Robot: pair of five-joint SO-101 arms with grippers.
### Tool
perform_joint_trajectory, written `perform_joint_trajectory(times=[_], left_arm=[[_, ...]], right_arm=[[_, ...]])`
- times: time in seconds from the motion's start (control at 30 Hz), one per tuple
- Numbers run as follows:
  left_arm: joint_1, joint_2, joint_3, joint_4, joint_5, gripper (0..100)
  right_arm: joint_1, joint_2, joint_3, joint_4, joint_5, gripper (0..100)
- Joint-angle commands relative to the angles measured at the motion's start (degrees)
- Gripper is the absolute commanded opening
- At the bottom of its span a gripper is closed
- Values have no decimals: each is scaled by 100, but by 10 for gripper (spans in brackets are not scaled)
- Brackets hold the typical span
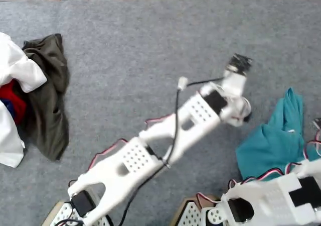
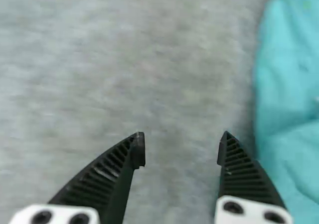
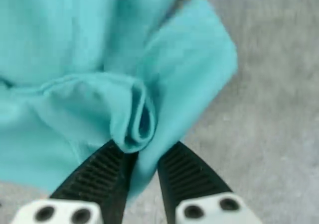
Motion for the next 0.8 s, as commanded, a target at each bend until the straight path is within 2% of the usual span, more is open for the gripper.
perform_joint_trajectory(times=[0.0,0.13,0.33,0.43,0.63,0.77], left_arm=[[426,510,-1552,290,35,252],[804,932,-1807,325,35,245],[980,985,-1789,422,18,73],[998,985,-1789,510,-369,29],[488,809,-2211,1705,-457,28],[-31,290,-2167,2655,-774,28]], right_arm=[[387,-136,-22,-62,149,14],[545,-136,13,-387,141,14],[571,-154,-22,-677,132,14],[501,-127,22,-668,-97,14],[211,-180,-22,-695,-668,14],[-422,-127,-4,-703,-1415,14]])
